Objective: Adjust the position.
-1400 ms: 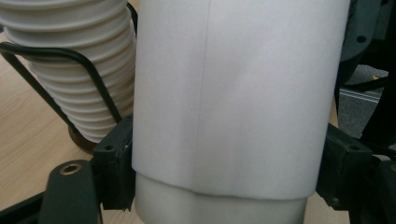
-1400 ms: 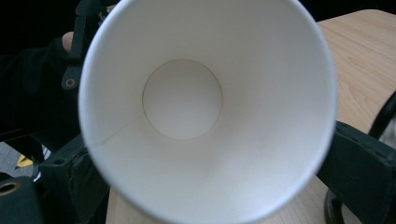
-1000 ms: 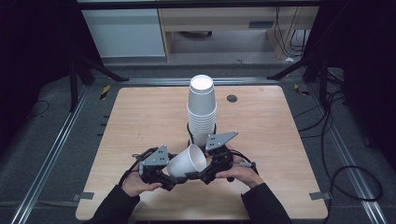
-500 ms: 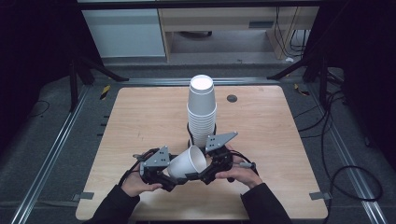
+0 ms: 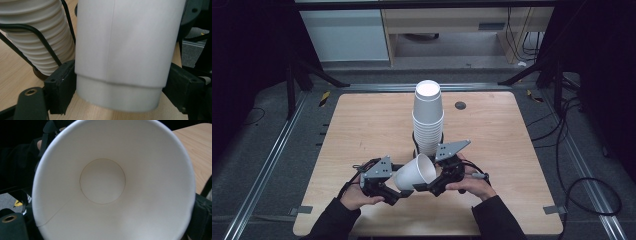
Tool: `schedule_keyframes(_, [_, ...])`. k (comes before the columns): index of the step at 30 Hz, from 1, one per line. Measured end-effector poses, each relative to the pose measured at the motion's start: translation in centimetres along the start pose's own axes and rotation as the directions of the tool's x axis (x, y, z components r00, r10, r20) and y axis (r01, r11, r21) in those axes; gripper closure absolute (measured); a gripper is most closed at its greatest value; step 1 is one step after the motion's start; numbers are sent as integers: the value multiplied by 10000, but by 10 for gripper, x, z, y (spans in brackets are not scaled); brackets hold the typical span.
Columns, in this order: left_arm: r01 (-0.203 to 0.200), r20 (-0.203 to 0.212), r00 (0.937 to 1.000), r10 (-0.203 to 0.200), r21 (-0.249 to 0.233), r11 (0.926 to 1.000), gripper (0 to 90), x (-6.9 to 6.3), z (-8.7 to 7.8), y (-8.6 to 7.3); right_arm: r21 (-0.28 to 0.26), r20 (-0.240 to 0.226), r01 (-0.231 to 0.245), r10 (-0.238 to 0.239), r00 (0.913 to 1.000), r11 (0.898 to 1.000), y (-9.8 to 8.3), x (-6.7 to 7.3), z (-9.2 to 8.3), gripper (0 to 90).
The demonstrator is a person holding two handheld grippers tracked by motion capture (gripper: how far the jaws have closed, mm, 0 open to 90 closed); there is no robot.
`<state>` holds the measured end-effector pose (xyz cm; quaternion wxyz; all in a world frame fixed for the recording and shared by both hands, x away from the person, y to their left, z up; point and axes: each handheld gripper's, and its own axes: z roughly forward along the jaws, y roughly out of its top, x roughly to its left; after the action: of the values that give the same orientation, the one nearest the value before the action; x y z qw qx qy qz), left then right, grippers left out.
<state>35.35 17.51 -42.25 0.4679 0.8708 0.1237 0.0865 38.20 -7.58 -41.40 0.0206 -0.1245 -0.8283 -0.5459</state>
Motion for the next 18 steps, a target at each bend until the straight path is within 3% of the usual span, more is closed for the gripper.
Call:
schedule_keyframes(6, [156, -292, 9995, -149, 227, 9996, 147, 7, -7, -3, 46, 382, 27, -29, 9993, 10000, 0, -4, -11, 69])
schedule_keyframes(12, [327, -570, 9979, -298, 503, 9982, 124, 12, -10, -5, 698, 938, 151, -216, 9954, 9974, -3, -7, -10, 69])
schedule_keyframes(15, [207, -585, 9982, -164, 735, 9971, 119, 10, -6, -5, 1185, 1172, 210, -350, 9925, 9927, -5, -6, -4, 69])
schedule_keyframes(18, [-52, -601, 9981, 124, 1173, 9931, 114, 5, 2, -5, 1522, 1123, 245, -419, 9928, 9880, -7, -5, 4, 69])
